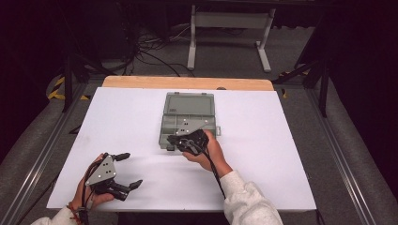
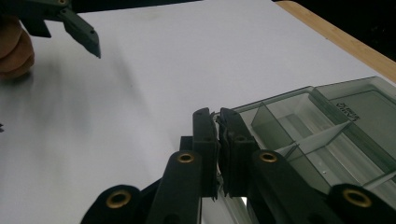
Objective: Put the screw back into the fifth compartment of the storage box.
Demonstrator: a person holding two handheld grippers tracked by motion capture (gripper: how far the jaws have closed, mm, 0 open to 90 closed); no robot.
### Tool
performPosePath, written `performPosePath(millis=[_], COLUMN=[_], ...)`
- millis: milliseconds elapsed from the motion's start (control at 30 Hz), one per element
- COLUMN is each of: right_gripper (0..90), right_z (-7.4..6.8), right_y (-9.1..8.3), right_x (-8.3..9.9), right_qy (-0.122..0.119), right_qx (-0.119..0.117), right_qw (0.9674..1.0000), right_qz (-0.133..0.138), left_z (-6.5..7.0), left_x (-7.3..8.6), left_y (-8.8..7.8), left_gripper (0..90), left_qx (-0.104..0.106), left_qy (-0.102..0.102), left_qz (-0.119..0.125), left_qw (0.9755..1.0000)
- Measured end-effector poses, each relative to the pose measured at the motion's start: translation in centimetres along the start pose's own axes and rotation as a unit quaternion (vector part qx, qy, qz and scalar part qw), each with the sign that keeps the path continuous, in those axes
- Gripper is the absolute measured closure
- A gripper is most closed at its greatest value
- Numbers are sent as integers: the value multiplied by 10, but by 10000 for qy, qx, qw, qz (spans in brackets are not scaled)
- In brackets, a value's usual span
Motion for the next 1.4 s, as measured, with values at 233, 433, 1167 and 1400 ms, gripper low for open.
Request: performPosePath(millis=[233, 433, 1167, 1400], right_gripper=[864, 864, 865, 865], right_z=[7, 9, 18, 18], right_y=[5, 14, 40, 44], right_x=[-6, -12, -12, -8], right_qy=[57, 74, 131, 148], right_qx=[34, 34, 173, 171], right_qw=[10000, 9999, 9978, 9969], right_qz=[-44, -116, -623, -756], left_z=[0, 1, 2, 2], left_x=[0, 0, 0, 0], left_y=[0, 0, -1, 0], left_gripper=[33, 33, 33, 33], left_qx=[12, 32, 69, 70], left_qy=[-5, -5, -9, -5], left_qz=[5, 12, 42, 25], left_qw=[10000, 10000, 10000, 10000])
Point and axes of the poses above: each handheld gripper's, and its own axes: y roughly forward along the jaws, x roughly out of its underside, z roughly to its right, the point moved 6 cm from there along y, roughly forward along the jaws, and after that the axes turned 4 degrees about -z, right-handed, at the moved point
